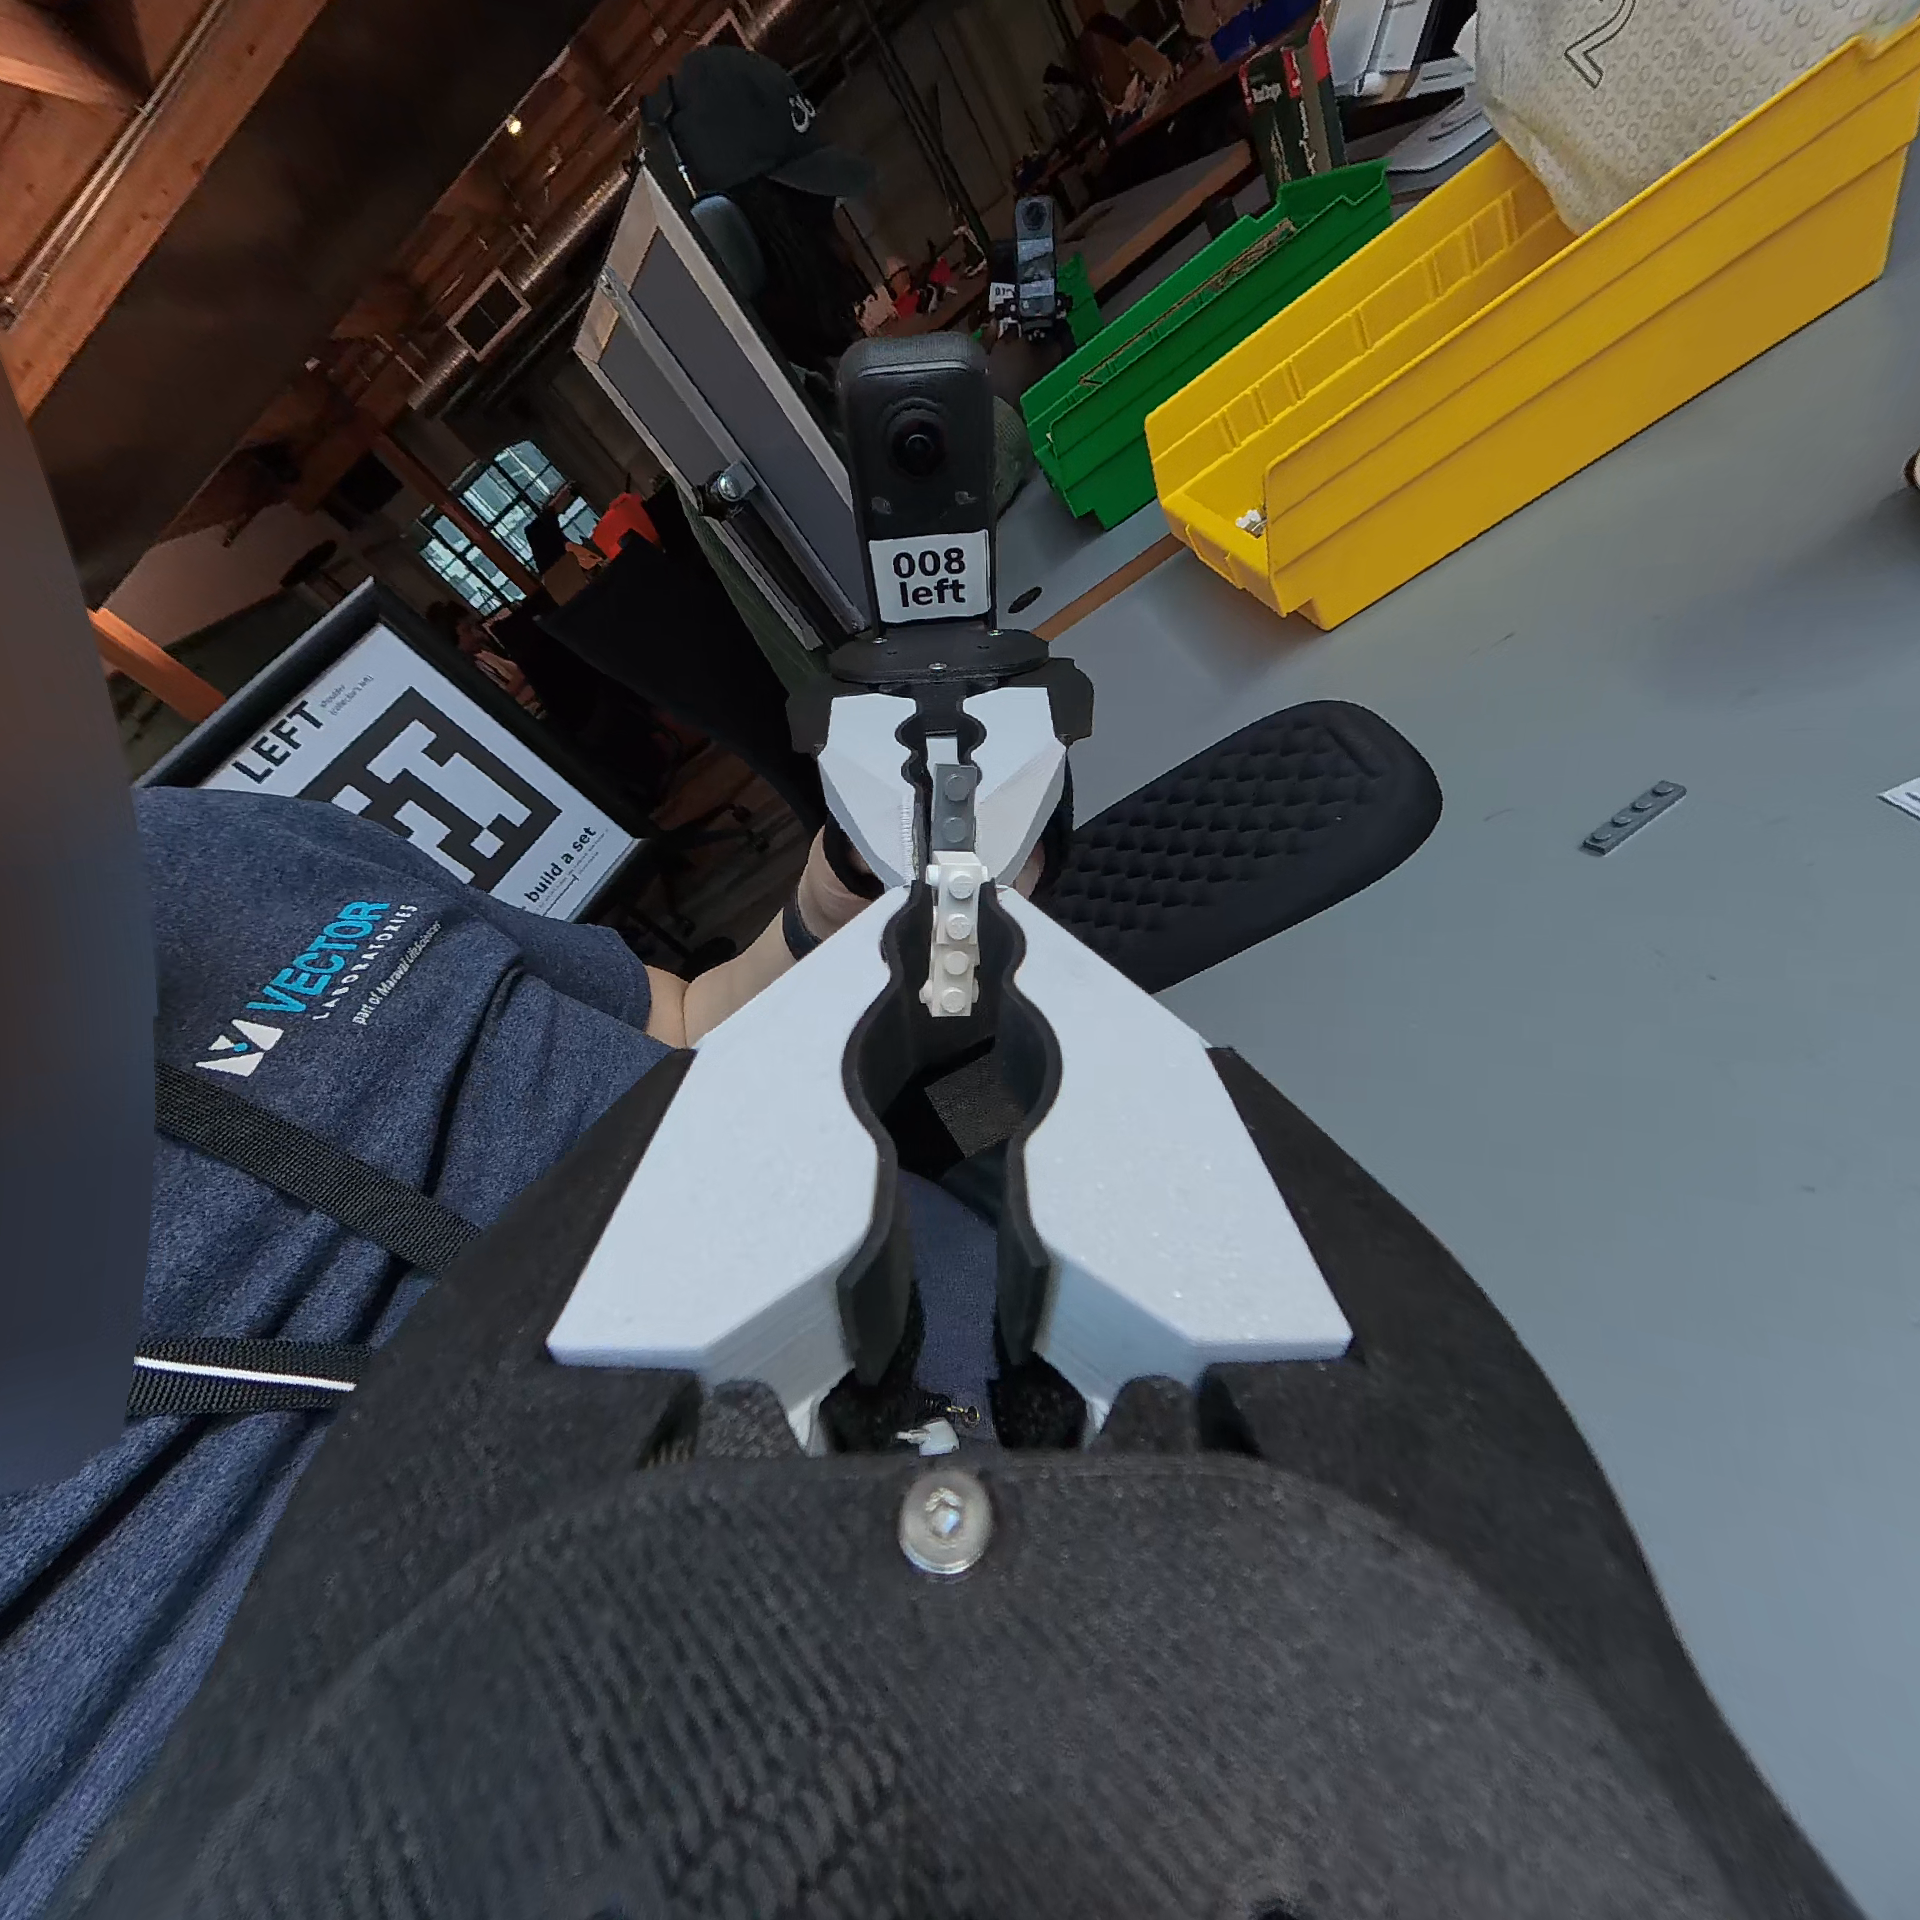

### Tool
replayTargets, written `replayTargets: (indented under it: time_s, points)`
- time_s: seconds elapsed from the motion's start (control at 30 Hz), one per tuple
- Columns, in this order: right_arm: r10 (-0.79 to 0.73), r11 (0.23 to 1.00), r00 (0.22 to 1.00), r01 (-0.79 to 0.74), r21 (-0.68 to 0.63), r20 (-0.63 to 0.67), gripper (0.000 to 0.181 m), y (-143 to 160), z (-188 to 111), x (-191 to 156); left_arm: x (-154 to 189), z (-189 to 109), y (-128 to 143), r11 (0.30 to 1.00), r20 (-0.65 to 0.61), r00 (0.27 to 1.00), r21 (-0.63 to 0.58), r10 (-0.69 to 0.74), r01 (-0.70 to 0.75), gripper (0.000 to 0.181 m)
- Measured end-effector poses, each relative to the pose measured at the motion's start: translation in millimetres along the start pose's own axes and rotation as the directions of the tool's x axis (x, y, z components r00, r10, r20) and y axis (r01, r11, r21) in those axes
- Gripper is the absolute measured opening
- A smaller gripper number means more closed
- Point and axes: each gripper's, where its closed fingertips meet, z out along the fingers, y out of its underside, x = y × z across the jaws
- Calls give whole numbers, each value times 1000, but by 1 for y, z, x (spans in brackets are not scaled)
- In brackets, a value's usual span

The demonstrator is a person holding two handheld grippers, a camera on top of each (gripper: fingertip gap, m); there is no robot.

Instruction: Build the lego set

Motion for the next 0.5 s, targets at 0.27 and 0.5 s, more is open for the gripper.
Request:
replayTargets:
  time_s: [0.27, 0.5]
  points:
    - [11, 1000, 999, -11, -11, 42, 7, 4, -1, -1, 2, 1, 3, 1000, -23, 1000, -22, 3, -4, 5]
    - [12, 1000, 999, -11, -23, 39, 7, 7, 0, 1, 1, 1, 6, 999, -24, 1000, -36, -2, 1, 4]
